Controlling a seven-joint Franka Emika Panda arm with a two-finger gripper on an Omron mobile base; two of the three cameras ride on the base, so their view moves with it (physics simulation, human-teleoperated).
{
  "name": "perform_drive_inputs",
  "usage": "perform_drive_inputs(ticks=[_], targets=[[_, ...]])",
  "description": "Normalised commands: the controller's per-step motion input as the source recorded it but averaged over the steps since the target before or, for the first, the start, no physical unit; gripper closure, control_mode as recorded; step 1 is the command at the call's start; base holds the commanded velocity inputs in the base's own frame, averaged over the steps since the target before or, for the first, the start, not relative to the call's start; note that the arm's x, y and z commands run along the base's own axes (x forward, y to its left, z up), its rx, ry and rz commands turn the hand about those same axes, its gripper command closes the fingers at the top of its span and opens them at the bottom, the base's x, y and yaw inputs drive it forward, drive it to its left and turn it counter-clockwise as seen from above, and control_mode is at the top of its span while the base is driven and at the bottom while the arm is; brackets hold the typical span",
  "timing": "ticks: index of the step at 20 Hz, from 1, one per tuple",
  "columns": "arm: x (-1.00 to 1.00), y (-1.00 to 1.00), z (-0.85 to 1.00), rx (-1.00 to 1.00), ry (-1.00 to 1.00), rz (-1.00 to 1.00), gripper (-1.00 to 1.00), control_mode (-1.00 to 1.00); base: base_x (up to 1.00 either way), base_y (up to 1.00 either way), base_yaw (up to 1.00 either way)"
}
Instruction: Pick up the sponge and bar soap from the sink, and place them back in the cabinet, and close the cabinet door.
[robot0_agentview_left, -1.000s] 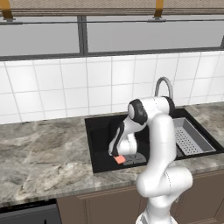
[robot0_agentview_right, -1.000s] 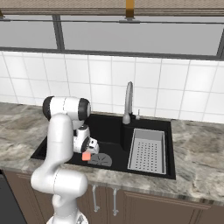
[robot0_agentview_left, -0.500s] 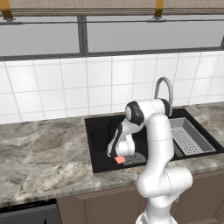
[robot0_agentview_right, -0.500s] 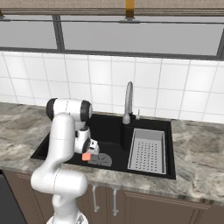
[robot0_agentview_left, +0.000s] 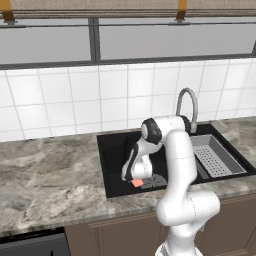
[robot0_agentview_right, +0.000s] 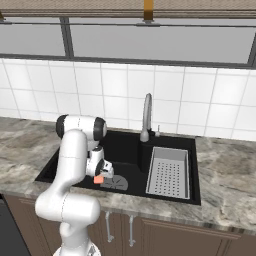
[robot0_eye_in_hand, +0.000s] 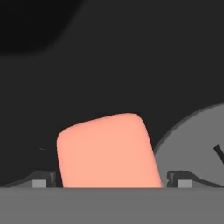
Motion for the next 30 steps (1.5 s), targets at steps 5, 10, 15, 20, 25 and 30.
perform_drive_inputs(ticks=[5,10,15,20,25,30], targets=[[0.08,0.03,-0.2,0.0,0.04,0.0,-1.0,-1.0,0.0,0.0,0.0],[0.03,0.03,-0.18,0.0,0.04,0.0,1.0,-1.0,0.0,0.0,0.0],[0.0,0.0,-0.11,0.0,0.02,0.0,1.0,-1.0,0.0,0.0,0.0],[0.0,0.0,0.0,0.0,0.0,0.0,1.0,-1.0,0.0,0.0,0.0],[0.0,0.0,0.0,0.0,0.0,0.0,1.0,-1.0,0.0,0.0,0.0],[-0.02,0.0,0.17,-0.01,0.0,0.0,1.0,-1.0,0.0,0.0,0.0]])
